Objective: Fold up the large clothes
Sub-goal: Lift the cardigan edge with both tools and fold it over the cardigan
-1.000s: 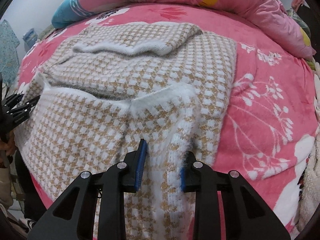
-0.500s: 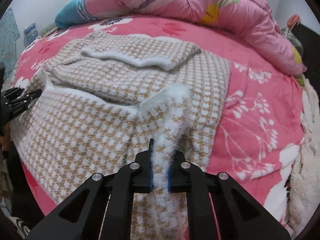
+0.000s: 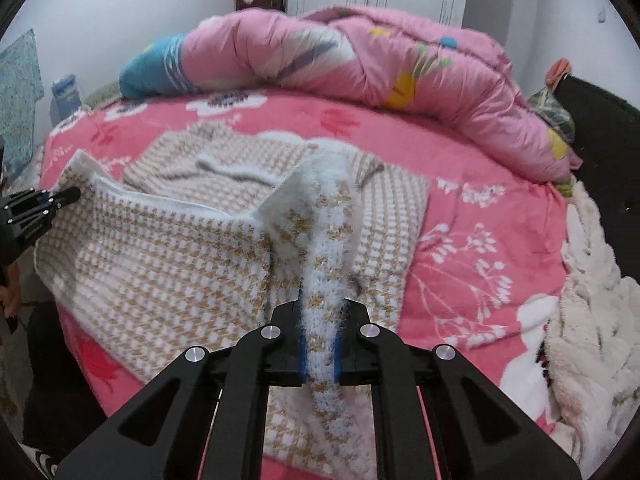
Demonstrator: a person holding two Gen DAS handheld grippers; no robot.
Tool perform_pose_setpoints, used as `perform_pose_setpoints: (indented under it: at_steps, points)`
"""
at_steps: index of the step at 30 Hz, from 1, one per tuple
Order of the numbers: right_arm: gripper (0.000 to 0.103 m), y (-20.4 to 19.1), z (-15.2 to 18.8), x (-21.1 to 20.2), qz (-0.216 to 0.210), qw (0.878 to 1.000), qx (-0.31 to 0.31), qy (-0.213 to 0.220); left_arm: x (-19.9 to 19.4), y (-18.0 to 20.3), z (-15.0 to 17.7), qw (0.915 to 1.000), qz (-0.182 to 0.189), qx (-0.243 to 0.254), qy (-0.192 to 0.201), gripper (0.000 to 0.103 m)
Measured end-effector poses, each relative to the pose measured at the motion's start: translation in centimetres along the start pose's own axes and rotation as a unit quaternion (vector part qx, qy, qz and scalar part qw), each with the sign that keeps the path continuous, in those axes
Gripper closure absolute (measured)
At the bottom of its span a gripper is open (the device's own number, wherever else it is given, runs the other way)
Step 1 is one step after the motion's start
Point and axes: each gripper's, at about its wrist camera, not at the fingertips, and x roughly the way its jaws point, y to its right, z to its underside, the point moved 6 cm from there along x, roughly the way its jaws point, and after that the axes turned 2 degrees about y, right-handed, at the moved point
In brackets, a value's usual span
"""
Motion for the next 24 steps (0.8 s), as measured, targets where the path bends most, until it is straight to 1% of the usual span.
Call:
perform_pose_setpoints:
  at_steps: [2, 6, 8, 11, 14, 18, 22, 24]
  points:
    - [0.095, -0.2, -0.2, -1.7, 0.003, 1.000, 0.001, 0.022, -1.9, -0.2, -0.6, 0.9997, 0.001, -0.006, 0.025, 0.095]
    - [0.095, -0.4, -1.1, -3.6, 0.003, 0.999, 0.002, 0.054, -4.8, -0.5, -2.0, 0.9979, 0.002, -0.008, 0.065, 0.096]
    - [0.095, -0.4, -2.0, -4.2, 0.006, 0.998, 0.000, 0.069, -5.8, -0.6, -3.0, 0.9969, 0.004, -0.008, 0.078, 0.096]
    - [0.095, 0.0, -3.7, -4.5, 0.012, 0.996, -0.003, 0.088, -6.3, -0.9, -4.9, 0.9954, 0.011, -0.010, 0.095, 0.096]
    - [0.095, 0.8, -5.9, -4.1, 0.014, 0.995, -0.004, 0.103, -5.4, -1.0, -7.2, 0.9947, 0.014, -0.010, 0.101, 0.096]
    - [0.095, 2.6, -9.6, -1.8, 0.015, 0.994, 0.001, 0.112, -2.2, -1.4, -11.2, 0.9945, 0.017, -0.008, 0.103, 0.096]
    - [0.095, 5.0, -13.8, 2.1, 0.020, 0.994, 0.013, 0.105, 2.2, -2.0, -14.9, 0.9953, 0.013, -0.005, 0.096, 0.096]
    - [0.095, 6.5, -15.7, 5.1, 0.020, 0.995, 0.028, 0.092, 5.1, -2.2, -16.6, 0.9966, 0.017, -0.007, 0.081, 0.096]
